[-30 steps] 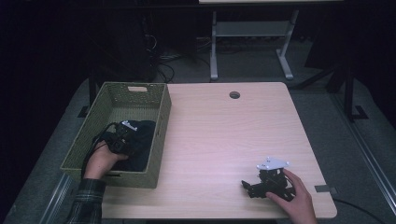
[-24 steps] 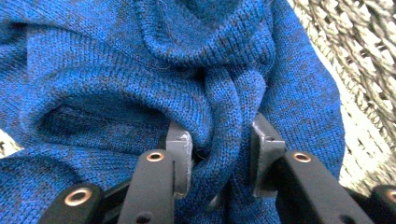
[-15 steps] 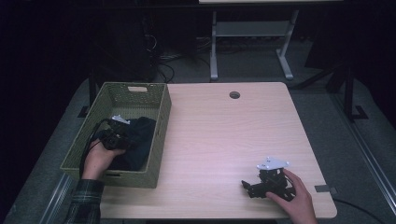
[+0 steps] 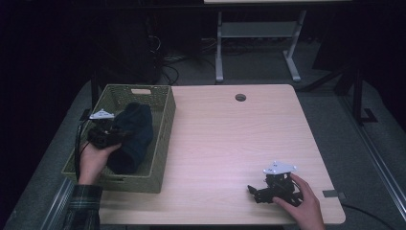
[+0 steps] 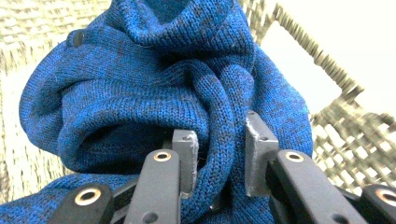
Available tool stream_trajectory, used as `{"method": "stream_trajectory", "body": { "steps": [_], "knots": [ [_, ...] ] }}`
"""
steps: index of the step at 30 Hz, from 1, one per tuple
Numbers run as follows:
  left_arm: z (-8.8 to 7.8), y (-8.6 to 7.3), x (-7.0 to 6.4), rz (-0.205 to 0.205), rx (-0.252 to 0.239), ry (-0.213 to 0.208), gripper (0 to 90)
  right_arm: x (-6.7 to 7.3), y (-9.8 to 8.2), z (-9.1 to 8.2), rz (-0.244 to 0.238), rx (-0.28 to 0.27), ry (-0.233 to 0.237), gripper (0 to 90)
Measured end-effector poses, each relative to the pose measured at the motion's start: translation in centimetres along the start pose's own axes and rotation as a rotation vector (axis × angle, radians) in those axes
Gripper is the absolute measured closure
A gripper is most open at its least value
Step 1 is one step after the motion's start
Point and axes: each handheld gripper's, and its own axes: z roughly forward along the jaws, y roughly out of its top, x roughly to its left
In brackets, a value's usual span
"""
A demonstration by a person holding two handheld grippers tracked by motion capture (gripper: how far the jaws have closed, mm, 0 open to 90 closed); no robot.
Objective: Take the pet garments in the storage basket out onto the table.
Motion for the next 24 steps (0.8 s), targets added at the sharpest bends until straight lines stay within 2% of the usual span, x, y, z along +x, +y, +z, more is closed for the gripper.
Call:
{"method": "stream_trajectory", "body": {
  "steps": [4, 12, 24],
  "knots": [
    [-0.9, 0.2, 0.1, -0.025, -0.078, -0.039, 70.6, 0.0, 0.0, 0.0, -0.003, -0.001, 0.0, 0.0],
    [-2.3, 1.0, -0.5, -0.011, -0.186, -0.074, 71.1, 0.0, 0.0, 0.0, -0.005, -0.002, 0.0, 0.0],
    [-4.2, 3.0, -2.5, 0.039, -0.28, -0.139, 71.1, 0.0, 0.0, 0.0, -0.006, -0.003, 0.0, 0.0]
  ]
}}
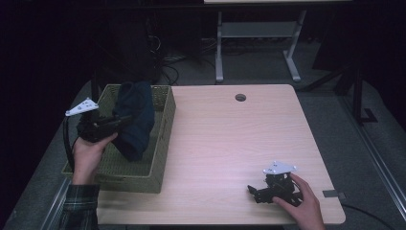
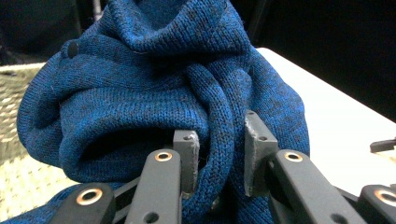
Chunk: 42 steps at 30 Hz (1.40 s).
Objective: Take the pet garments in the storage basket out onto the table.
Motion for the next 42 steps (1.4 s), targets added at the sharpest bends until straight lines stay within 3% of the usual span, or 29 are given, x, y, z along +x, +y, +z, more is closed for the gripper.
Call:
{"method": "stream_trajectory", "body": {
  "steps": [19, 29, 42],
  "knots": [
    [0.7, 3.6, -4.4, 0.081, -0.067, -0.116, 71.1, 0.0, 0.0, 0.0, 0.004, 0.002, 0.002, 0.0],
    [2.1, 4.8, -6.8, 0.113, -0.083, -0.173, 71.1, 0.0, 0.0, 0.0, 0.003, 0.002, 0.005, 0.0],
    [4.9, 5.6, -9.4, 0.154, -0.061, -0.237, 71.1, 0.0, 0.1, 0.0, 0.006, 0.004, 0.01, 0.0]
  ]
}}
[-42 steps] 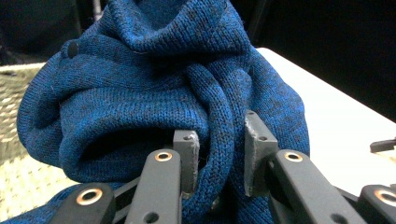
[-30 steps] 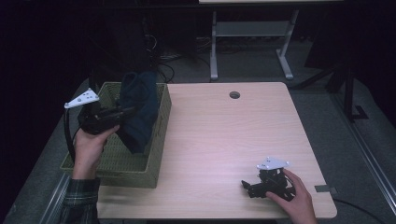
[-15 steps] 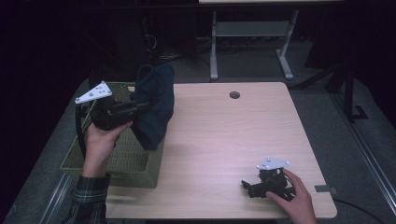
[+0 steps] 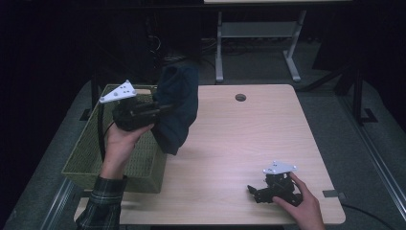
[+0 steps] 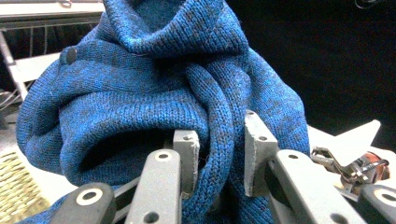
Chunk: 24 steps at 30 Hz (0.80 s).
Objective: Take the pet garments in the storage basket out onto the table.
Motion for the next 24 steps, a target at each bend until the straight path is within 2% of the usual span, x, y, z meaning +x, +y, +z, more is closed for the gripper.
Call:
{"method": "stream_trajectory", "body": {
  "steps": [13, 24],
  "knots": [
    [4.0, 0.2, -1.5, 0.015, 0.037, -0.055, 71.1, 0.0, 0.0, 0.0, -0.002, -0.002, -0.001, 0.0],
    [7.8, -0.2, -2.7, 0.027, 0.092, -0.083, 71.1, 0.0, 0.0, 0.0, -0.002, -0.002, -0.001, 0.0]
  ]
}}
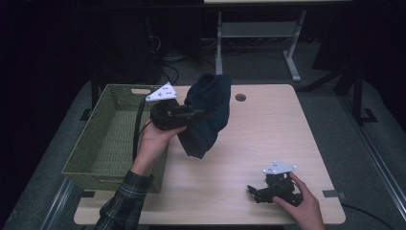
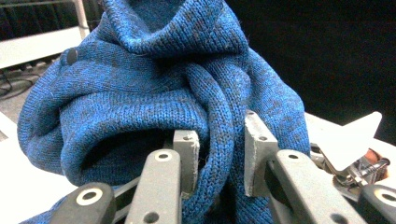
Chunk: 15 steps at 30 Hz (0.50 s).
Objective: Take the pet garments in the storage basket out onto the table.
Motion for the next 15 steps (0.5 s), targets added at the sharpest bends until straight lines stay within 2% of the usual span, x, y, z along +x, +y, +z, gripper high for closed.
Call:
{"method": "stream_trajectory", "body": {
  "steps": [7, 15],
  "knots": [
    [3.2, -0.4, -0.6, 0.011, 0.05, -0.015, 71.1, 0.0, 0.0, 0.0, 0.0, 0.0, 0.0, 0.0],
    [7.5, -1.8, -1.2, 0.025, 0.138, -0.034, 71.1, 0.0, 0.0, 0.0, 0.0, -0.001, 0.0, 0.0]
  ]
}}
